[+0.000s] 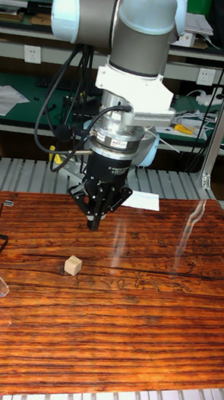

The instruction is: Take the cup off the cup rack

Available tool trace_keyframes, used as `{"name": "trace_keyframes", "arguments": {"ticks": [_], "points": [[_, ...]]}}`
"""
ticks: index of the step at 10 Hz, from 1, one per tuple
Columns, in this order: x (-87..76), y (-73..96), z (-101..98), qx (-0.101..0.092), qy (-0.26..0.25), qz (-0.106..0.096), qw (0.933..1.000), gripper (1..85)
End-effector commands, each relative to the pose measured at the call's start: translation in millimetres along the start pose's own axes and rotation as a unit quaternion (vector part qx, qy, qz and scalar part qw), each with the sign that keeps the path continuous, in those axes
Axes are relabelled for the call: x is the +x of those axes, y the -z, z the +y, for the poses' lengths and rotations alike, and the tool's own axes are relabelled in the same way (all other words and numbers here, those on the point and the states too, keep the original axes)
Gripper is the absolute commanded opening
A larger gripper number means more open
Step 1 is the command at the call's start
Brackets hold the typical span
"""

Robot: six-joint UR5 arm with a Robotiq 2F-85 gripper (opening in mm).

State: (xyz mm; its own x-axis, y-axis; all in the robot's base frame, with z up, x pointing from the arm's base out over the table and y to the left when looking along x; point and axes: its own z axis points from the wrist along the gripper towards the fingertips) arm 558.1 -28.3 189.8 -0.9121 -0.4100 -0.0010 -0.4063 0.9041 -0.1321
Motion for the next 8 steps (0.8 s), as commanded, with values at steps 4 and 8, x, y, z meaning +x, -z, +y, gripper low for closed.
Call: {"name": "trace_keyframes", "arguments": {"ticks": [4, 8], "points": [[-1.2, 1.2, 0.4, -0.002, 0.008, -0.002, 1.0000, 1.3], [3.9, -6.1, -3.1, 0.005, 0.019, -0.006, 0.9998, 1.3]]}}
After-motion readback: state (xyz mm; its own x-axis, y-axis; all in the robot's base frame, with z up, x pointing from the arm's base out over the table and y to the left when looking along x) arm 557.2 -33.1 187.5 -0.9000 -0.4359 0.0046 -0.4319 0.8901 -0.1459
